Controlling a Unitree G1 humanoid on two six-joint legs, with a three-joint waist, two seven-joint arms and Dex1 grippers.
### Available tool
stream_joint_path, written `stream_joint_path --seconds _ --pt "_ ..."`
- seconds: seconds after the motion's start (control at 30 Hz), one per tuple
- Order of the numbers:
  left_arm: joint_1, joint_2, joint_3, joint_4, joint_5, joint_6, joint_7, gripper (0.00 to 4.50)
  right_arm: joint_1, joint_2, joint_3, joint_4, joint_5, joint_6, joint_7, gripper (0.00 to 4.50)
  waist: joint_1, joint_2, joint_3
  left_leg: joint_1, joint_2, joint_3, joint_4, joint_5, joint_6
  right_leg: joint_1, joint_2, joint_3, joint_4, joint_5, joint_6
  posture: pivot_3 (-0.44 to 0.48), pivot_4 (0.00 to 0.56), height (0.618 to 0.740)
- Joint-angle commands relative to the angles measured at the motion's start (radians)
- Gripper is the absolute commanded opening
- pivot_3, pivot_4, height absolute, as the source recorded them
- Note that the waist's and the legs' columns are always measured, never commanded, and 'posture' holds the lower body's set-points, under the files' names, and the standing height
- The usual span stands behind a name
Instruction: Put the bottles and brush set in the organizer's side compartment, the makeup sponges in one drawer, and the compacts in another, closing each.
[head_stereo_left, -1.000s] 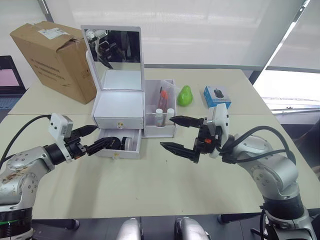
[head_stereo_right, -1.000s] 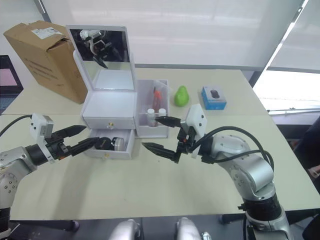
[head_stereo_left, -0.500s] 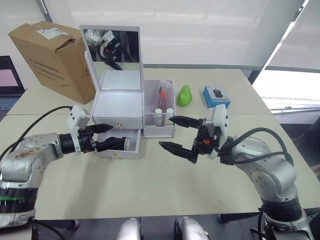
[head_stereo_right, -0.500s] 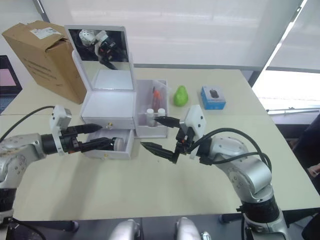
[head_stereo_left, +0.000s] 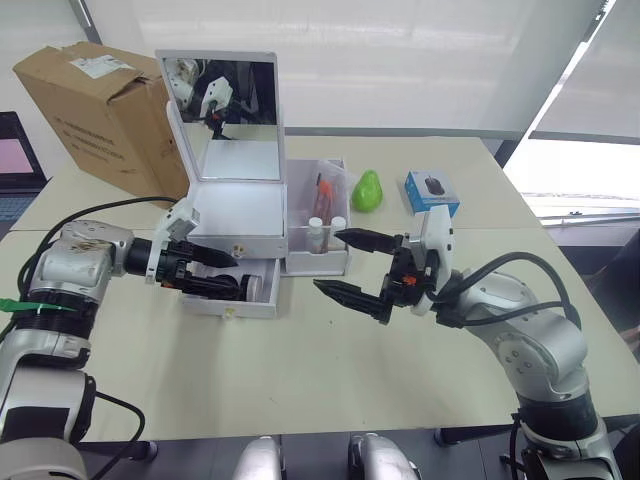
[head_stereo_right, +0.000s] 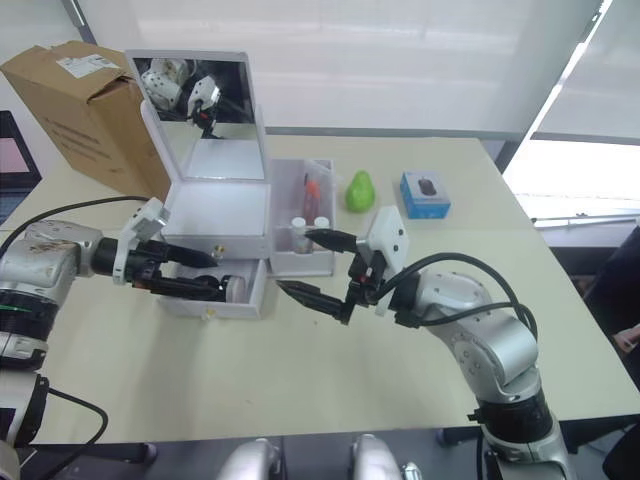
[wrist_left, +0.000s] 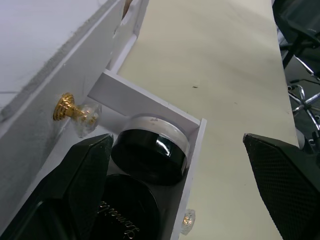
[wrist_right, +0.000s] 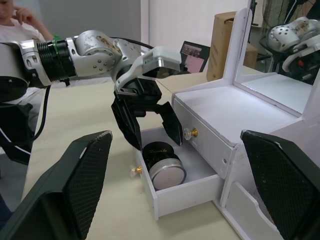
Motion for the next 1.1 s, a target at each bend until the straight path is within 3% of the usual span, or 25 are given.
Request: stream_joint_path --seconds 0.03,0.27,0.8,1.0,1.1 --pt "-0.021 -0.034 -0.004 0.015 0.042 -0.048 0.016 4.48 0.005 0.0 -0.022 -0.041 0.018 -0.006 -0.013 4.5 0.0 0.0 0.0 0.0 0.0 0.0 0.0 0.0 0.0 0.0 0.0 0.0 0.0 0.0 0.0 0.0 0.15 0.74" --pt "-0.057 -0.112 0.011 0.112 0.088 -0.055 0.062 4.48 0.007 -0.004 -0.026 -0.052 0.03 0.0 -0.025 4.5 0.0 -0.001 -0.001 -0.001 0.0 -0.001 0.001 0.001 0.001 0.0 0.001 0.0 0.0 0.0 0.0 0.0 0.15 0.74" --pt "-0.082 -0.143 0.005 0.238 0.176 -0.156 0.025 4.48 0.006 -0.008 -0.03 -0.061 0.036 0.0 -0.044 4.5 0.001 -0.001 -0.001 0.0 0.0 -0.007 0.001 0.003 0.005 0.001 0.006 0.004 0.001 0.0 0.0 0.0 0.15 0.74" --pt "-0.086 -0.155 0.023 0.229 0.159 -0.138 0.002 3.13 0.011 -0.012 -0.029 -0.062 0.031 -0.001 -0.047 4.5 0.0 -0.001 -0.001 -0.001 0.0 -0.007 0.001 0.003 0.005 0.001 0.006 0.004 0.001 0.001 0.001 0.0 0.15 0.74" --pt "-0.088 -0.156 0.03 0.222 0.153 -0.126 -0.004 3.12 0.014 -0.016 -0.03 -0.063 0.03 -0.001 -0.048 4.5 -0.001 -0.001 -0.001 -0.001 0.0 -0.007 0.001 0.003 0.005 0.0 0.007 0.005 0.001 0.002 0.003 0.0 0.15 0.74"
